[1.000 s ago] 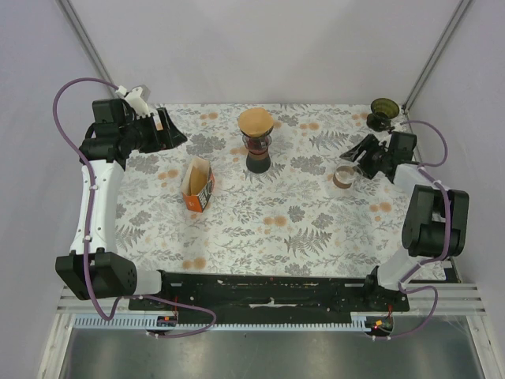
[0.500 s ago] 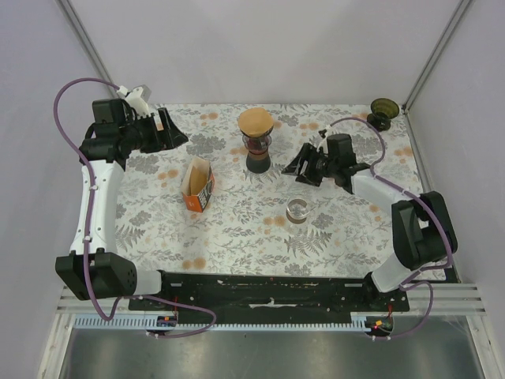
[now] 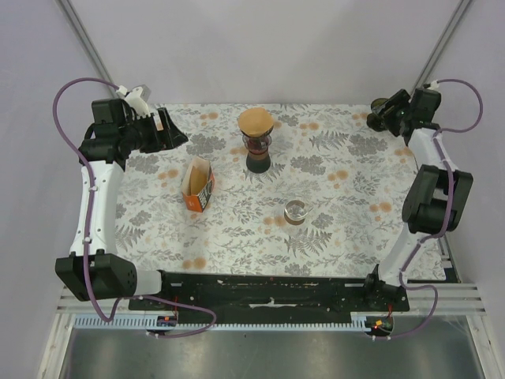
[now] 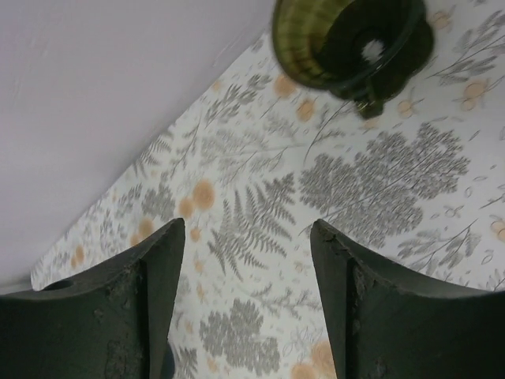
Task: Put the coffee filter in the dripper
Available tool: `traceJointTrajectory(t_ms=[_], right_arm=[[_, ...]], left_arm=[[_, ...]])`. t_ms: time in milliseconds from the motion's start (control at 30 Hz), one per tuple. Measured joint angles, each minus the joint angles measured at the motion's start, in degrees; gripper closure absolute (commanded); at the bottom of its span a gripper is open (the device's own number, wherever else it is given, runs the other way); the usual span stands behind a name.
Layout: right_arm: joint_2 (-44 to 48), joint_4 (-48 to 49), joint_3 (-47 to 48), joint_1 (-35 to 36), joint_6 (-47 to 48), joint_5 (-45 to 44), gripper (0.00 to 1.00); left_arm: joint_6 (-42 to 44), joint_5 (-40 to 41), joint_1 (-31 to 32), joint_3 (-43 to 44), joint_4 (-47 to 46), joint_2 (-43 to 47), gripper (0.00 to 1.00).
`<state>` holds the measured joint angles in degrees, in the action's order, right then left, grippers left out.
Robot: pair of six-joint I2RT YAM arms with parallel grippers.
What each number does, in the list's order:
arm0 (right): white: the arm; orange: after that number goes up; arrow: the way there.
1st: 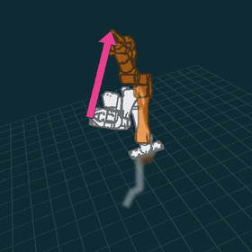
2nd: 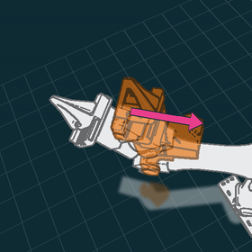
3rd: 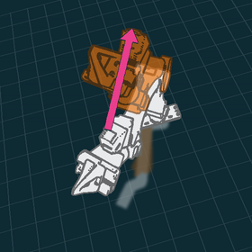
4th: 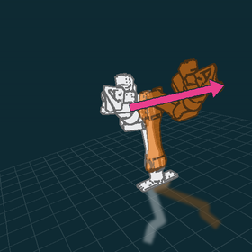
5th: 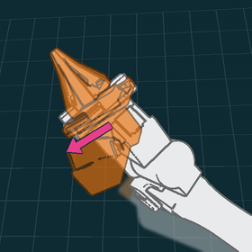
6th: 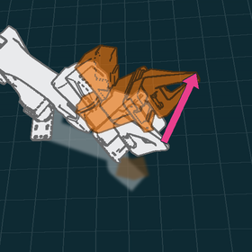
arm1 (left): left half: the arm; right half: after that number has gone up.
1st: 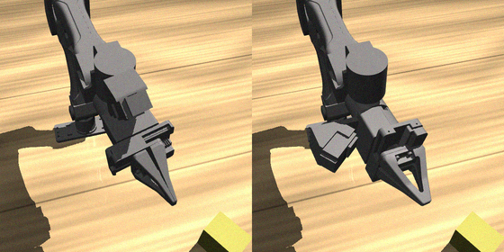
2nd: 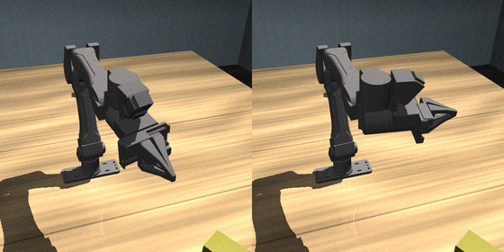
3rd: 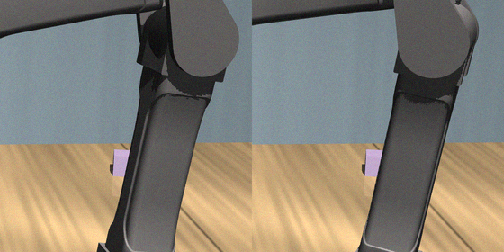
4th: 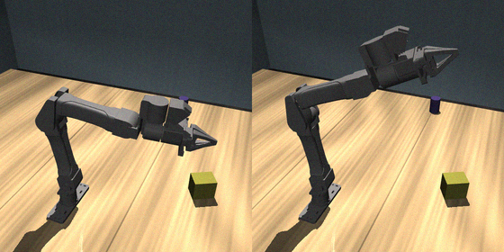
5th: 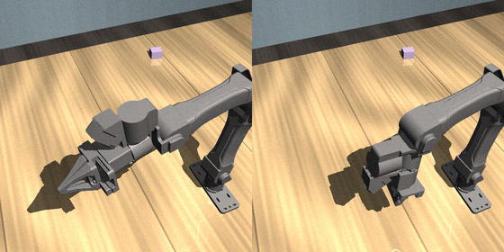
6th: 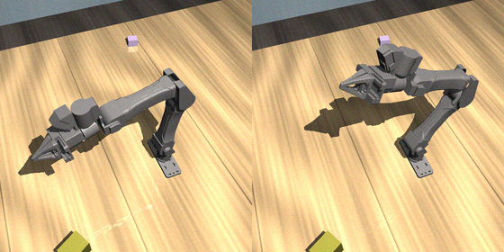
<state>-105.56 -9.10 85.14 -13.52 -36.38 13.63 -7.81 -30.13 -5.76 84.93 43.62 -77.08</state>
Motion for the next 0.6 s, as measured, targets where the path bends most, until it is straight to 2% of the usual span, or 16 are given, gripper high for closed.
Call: traceJointTrajectory(t_ms=[300, 600], right_arm=[[-20.87, -6.86, 19.65, -4.15, -9.18, -9.09, 0.28], [-29.64, -8.7, 31.61, -3.98, -13.09, -12.15, 0.3]], left_arm=[[0.04, 1.51, -0.2, 0.2, 0.61, -0.24, 0.14], [0.04, 3.04, -1.92, 1.81, 0.79, -2.89, 0.15]])
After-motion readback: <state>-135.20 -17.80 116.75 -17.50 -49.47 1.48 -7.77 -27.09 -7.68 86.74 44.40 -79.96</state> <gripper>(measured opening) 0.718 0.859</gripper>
